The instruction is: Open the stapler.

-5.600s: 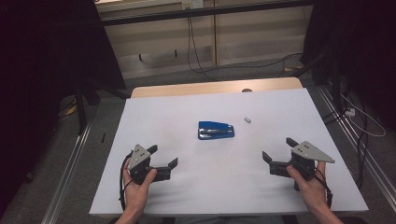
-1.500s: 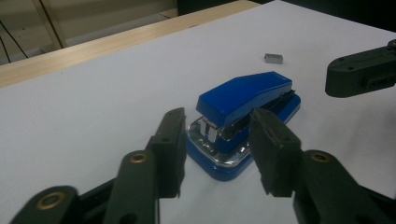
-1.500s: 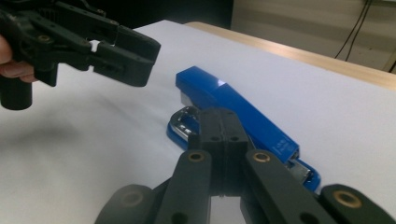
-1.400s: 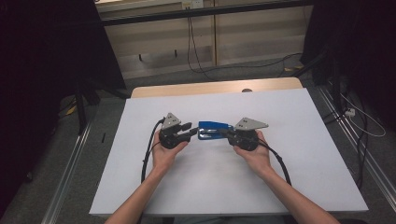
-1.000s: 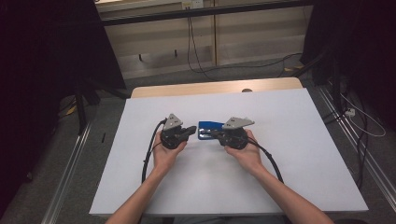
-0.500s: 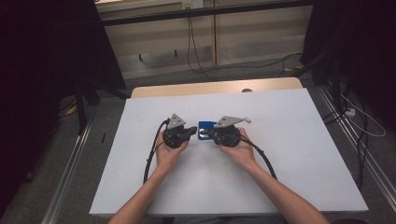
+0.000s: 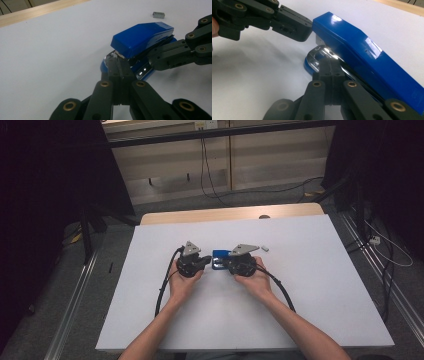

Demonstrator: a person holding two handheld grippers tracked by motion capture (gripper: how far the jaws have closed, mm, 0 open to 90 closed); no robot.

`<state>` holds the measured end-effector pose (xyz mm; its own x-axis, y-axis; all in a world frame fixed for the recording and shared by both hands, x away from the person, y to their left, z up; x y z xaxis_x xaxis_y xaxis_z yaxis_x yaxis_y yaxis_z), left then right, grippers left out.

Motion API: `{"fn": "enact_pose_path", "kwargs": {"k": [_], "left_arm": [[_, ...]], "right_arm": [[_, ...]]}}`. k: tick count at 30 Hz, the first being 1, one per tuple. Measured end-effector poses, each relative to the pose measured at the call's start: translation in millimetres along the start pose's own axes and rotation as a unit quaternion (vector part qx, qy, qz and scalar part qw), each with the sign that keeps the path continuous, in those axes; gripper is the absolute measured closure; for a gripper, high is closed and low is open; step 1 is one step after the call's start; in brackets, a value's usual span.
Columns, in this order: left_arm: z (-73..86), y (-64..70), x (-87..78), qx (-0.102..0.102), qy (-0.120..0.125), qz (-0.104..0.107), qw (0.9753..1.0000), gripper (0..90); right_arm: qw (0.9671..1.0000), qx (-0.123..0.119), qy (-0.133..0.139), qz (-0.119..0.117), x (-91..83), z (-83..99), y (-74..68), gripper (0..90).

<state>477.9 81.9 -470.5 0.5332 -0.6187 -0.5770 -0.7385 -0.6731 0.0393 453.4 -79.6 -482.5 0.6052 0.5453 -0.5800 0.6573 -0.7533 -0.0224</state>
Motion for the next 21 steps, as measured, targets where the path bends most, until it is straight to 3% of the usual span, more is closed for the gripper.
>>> {"fn": "enact_pose_path", "kwargs": {"k": [12,21], "left_arm": [[3.4,-0.4,6.8,0.010,-0.014,-0.004,0.9998,90.0],[3.9,1.0,11.6,0.033,-0.023,-0.015,0.9991,90.0]], "right_arm": [[1.0000,-0.001,0.003,0.001,1.1,0.1,0.9,90.0],[1.0000,-0.003,0.004,0.002,1.4,0.0,0.5,90.0]]}}
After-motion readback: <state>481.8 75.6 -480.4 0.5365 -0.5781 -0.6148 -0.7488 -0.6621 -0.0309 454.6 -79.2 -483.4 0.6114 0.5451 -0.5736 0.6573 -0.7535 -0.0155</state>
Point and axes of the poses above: each handheld gripper's, and its own axes: x roughly forward along the jaws, z roughly out of its underside, y roughly to its right, the point moved 4 cm from there along x, roughly forward along the jaws, and after that the axes turned 2 degrees about -y, right-handed, at the moved point
